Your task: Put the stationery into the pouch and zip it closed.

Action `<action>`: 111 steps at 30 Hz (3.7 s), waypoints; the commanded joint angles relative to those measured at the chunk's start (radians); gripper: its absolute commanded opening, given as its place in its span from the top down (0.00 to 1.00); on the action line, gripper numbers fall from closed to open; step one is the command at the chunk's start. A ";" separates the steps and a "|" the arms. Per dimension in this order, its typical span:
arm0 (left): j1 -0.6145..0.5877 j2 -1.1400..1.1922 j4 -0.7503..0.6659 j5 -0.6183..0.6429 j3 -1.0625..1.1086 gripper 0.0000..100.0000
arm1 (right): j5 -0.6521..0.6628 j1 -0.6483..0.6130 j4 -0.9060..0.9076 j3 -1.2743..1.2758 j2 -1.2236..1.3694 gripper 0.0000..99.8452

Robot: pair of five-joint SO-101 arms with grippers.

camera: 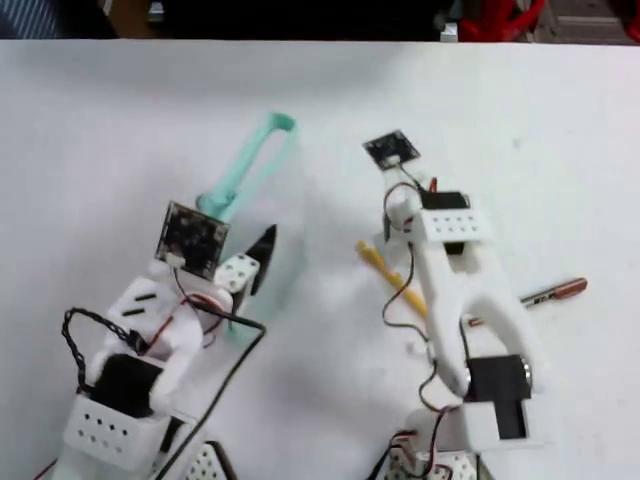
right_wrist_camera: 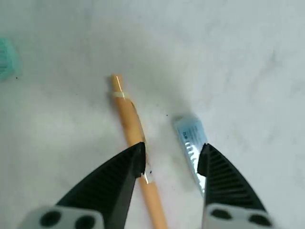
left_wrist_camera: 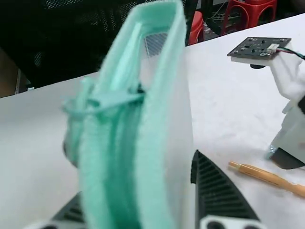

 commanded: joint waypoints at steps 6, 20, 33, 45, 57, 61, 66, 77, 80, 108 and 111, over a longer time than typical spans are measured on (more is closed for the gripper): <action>-0.013 -0.012 -0.041 0.011 0.005 0.82 | 0.037 0.021 -0.013 -0.054 0.004 0.82; -0.013 -0.012 -0.038 0.011 0.005 0.82 | 0.190 0.064 0.008 -0.163 0.242 0.91; -0.008 -0.012 -0.035 0.009 0.005 0.82 | 0.193 0.117 -0.007 -0.230 0.320 0.98; -0.008 -0.012 -0.035 0.011 0.005 0.82 | 0.196 0.114 -0.012 -0.230 0.328 0.79; -0.008 -0.012 -0.034 0.011 0.006 0.82 | 0.095 0.117 -0.002 -0.232 0.093 0.98; -0.007 -0.012 -0.034 0.011 0.011 0.82 | 0.066 0.070 0.019 -0.232 -0.188 0.98; -0.001 -0.012 -0.041 0.011 0.026 0.82 | 0.057 -0.104 0.018 -0.307 -0.538 0.98; 0.035 -0.012 -0.034 0.003 0.026 0.82 | -0.199 -0.486 -0.363 -0.313 -0.794 0.98; 0.035 -0.012 -0.034 0.003 0.028 0.82 | -0.296 -0.483 -0.467 -0.256 -0.751 0.98; 0.031 -0.012 -0.037 0.003 0.028 0.82 | -0.333 -0.443 -0.562 -0.055 -0.552 0.98; 0.031 -0.012 -0.038 0.003 0.028 0.82 | -0.333 -0.455 -0.490 -0.058 -0.596 0.92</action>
